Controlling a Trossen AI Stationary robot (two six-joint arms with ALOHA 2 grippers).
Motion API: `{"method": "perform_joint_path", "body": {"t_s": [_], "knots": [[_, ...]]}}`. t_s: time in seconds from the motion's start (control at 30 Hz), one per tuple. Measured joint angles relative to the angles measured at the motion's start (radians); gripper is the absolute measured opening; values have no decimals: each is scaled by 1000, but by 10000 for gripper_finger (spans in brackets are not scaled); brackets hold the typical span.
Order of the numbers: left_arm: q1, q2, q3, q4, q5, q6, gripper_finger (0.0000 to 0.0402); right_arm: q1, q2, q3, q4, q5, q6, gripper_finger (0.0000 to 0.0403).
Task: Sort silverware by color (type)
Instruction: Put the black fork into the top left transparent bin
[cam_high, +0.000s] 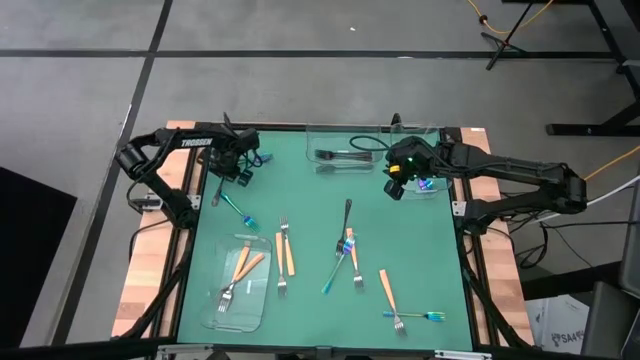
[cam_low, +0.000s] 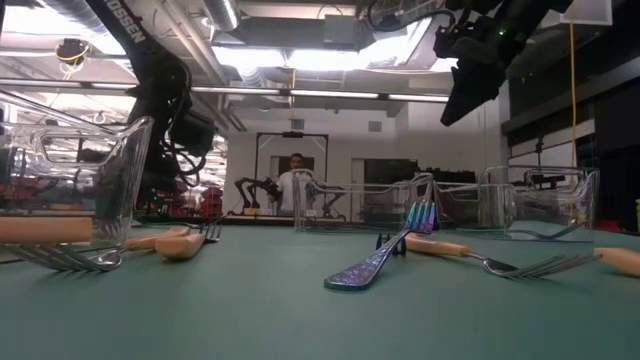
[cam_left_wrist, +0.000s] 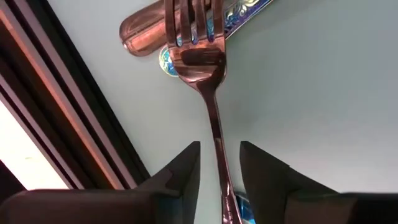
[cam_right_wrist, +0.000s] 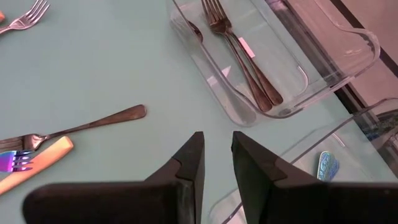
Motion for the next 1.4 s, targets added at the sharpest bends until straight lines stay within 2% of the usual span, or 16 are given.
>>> {"method": "perform_joint_path", "body": {"t_s": [0.57,1.07,1.4], "knots": [[-1,-3,-58,102,-2,4,109,0,0,0,-2,-1,0,73],[1,4,-28,107,-37,4,12,0,0,0,-1,0,-1,73],[0,3,-26,106,-16,14,7,0,0,0,-1,0,-1,73]]}}
